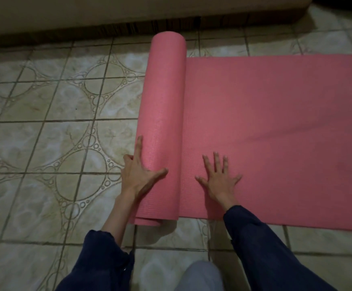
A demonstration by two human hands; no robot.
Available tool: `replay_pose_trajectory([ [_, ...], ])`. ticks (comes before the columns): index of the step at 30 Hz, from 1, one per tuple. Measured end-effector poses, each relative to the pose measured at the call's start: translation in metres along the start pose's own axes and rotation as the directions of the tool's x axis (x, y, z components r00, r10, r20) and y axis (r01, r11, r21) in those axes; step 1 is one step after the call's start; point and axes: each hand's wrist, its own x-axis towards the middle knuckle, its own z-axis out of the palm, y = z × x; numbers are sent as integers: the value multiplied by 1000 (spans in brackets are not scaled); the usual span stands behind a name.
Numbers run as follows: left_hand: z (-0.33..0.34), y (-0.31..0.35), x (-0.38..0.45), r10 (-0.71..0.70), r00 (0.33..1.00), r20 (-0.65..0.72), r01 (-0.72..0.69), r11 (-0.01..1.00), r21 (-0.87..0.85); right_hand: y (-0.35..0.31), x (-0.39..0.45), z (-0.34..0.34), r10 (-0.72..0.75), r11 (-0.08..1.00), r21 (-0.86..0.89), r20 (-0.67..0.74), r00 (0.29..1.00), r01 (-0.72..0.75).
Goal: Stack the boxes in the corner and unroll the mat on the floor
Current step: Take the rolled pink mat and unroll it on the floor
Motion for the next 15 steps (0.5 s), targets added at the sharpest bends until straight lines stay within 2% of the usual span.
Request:
replay_pose_trajectory([
  [15,97,99,-55,24,999,48,-20,996,-86,145,-8,-40,32,997,-71,23,999,-30],
])
